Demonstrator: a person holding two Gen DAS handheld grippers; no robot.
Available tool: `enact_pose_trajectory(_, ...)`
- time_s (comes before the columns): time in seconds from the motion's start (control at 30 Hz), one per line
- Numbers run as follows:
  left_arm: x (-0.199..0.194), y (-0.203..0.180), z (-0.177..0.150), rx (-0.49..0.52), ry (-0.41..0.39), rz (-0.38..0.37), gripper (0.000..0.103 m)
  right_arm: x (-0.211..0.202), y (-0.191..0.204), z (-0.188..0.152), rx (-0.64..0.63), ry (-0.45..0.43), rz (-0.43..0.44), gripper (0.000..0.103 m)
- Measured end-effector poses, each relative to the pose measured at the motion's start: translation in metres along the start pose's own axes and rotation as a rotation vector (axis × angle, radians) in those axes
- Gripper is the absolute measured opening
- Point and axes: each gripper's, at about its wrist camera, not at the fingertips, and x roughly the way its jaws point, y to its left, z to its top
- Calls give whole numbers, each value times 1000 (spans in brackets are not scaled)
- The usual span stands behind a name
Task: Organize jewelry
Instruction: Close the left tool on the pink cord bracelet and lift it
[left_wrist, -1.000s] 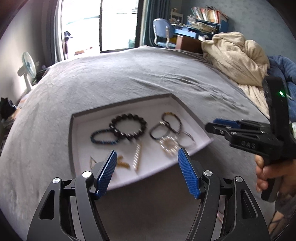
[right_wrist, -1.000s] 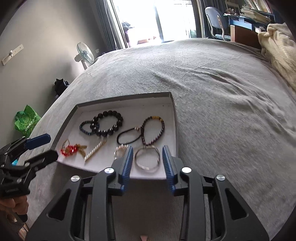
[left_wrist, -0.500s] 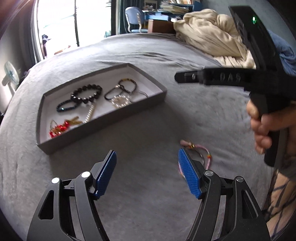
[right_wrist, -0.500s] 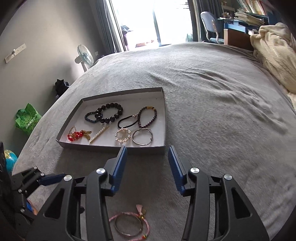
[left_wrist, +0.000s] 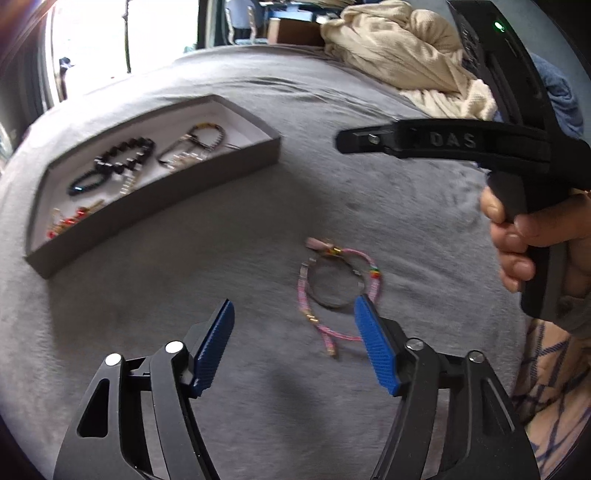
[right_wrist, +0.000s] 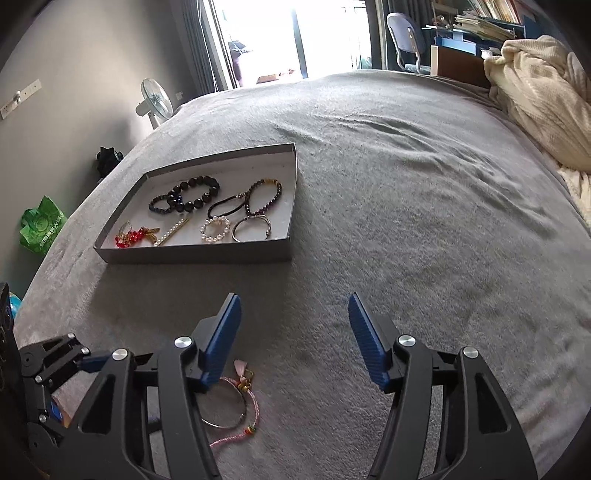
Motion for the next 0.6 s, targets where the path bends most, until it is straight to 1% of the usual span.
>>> enact_pose_trajectory(0.03, 3, -3, -1, 9, 13, -17, 58, 0, 0, 0, -2, 2, 2, 61)
enact_pose_trajectory(0.07, 7, -6, -2, 18, 29, -28, 48, 0, 1, -1, -5, 2, 1, 62)
enact_pose_trajectory(0.1, 11, -8, -4, 24, 49, -34, 43, 0, 2, -1, -7, 2, -1, 64)
enact_pose_trajectory(0.13, 15, -10, -5, 27, 61, -36, 30, 1, 3, -1, -8, 2, 1, 65)
enact_pose_trajectory(0.17, 19, -10, -7, 31, 69, -35, 21, 2, 4, -1, -10, 4, 4, 66)
enact_pose_trajectory(0.2, 20, -11, -8, 35, 69, -33, 19, 2, 5, -1, -11, 5, 6, 67)
enact_pose_trajectory(0.23, 20, -12, -8, 40, 64, -25, 11, 3, 6, 0, -12, 6, 8, 70)
enact_pose_trajectory(0.27, 19, -11, -7, 40, 60, -22, 6, 3, 7, 0, -13, 6, 10, 70)
enact_pose_trajectory(0.37, 14, -7, -5, 54, 46, 10, 5, 4, 9, 0, -22, 8, 16, 70)
enact_pose_trajectory(0.53, 7, 10, -5, 23, 55, 31, 5, 6, 14, -6, -41, 27, 26, 70)
enact_pose_trajectory(0.6, 4, 15, -6, 21, 61, 49, 5, 8, 20, -12, -70, 43, 33, 70)
